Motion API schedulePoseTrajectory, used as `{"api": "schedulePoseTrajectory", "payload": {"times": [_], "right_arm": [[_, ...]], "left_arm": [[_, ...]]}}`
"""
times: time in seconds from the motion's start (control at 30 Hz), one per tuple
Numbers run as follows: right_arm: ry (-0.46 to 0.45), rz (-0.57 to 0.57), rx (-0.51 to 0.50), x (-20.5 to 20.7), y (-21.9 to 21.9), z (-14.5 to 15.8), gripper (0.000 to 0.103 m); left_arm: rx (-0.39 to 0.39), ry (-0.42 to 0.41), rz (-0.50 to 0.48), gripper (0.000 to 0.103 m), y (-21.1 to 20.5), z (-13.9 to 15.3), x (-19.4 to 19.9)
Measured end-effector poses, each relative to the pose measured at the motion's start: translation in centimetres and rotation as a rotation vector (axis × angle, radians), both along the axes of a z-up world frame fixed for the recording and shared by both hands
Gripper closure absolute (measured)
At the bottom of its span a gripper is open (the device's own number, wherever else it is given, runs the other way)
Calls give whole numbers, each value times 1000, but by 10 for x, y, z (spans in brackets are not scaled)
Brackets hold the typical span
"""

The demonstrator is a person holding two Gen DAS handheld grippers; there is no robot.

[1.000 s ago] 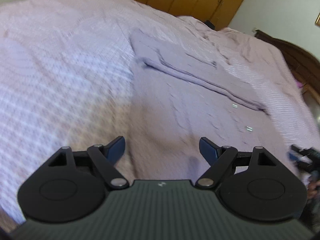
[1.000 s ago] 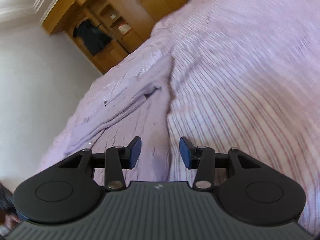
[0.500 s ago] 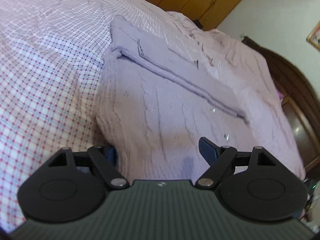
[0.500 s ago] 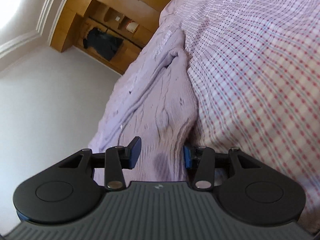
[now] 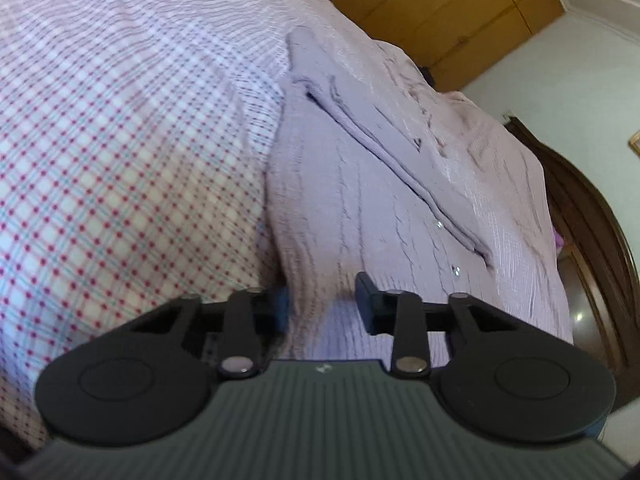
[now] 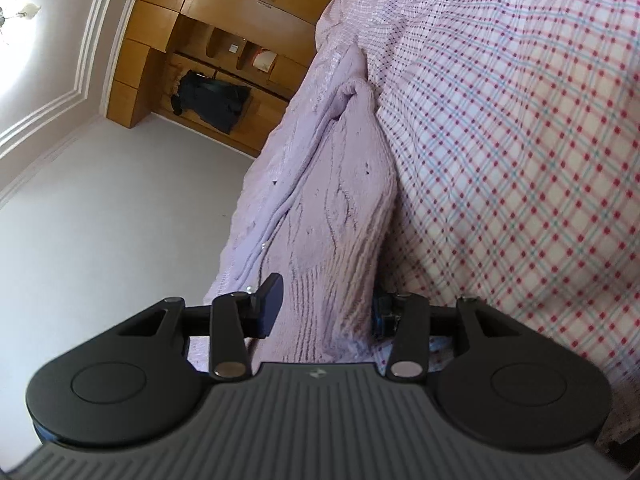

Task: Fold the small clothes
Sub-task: 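Grasp the cardigan hem with the left gripper while the right gripper grasps it too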

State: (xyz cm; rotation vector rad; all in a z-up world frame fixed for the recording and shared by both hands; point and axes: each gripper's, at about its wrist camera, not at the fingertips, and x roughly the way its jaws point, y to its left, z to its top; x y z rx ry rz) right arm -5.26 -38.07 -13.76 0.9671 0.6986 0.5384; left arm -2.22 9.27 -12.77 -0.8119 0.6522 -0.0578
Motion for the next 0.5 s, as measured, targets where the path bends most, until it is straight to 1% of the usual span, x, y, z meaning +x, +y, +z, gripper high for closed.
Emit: {"api": "schedulePoseTrajectory", "payload": {"times": [0.07,0.13,0.2,0.23,0.27,0.3,0.33,0.37,0.43,0.5], "right_arm": [[1,-4,-3,-2,-1,-1,57],[5,-12,-15,-2,-1,-1,65],[10,-17,-27,-5,-2,-2,70],[12,-18,-26,-6,-4,-3,71],[15,-20,-24,-8,-5,-4,72],[15,-22,-26,-9,-5,-4,74],[14,-24,-34,-10,-5,-3,76],[14,-26,-43,-11,-4,-2,78],[14,-30,-60,-11,-3,0,84],[18,-32,-73,-9,-1,2,88]], "left_arm": [[-14,0,17,69,3,-2,-5],[-19,-3,27,69,3,-2,-11],[-11,-4,19,68,2,-2,-16],[-1,-8,11,64,0,-2,-18],[3,-16,3,58,-1,-3,-20],[-2,-27,-3,55,-2,-3,-20],[-11,-36,-9,48,-5,-3,-18],[-18,-42,-16,44,-6,-2,-17],[-11,-41,-16,43,-10,1,-16],[-5,-29,9,52,-13,5,-14]]}}
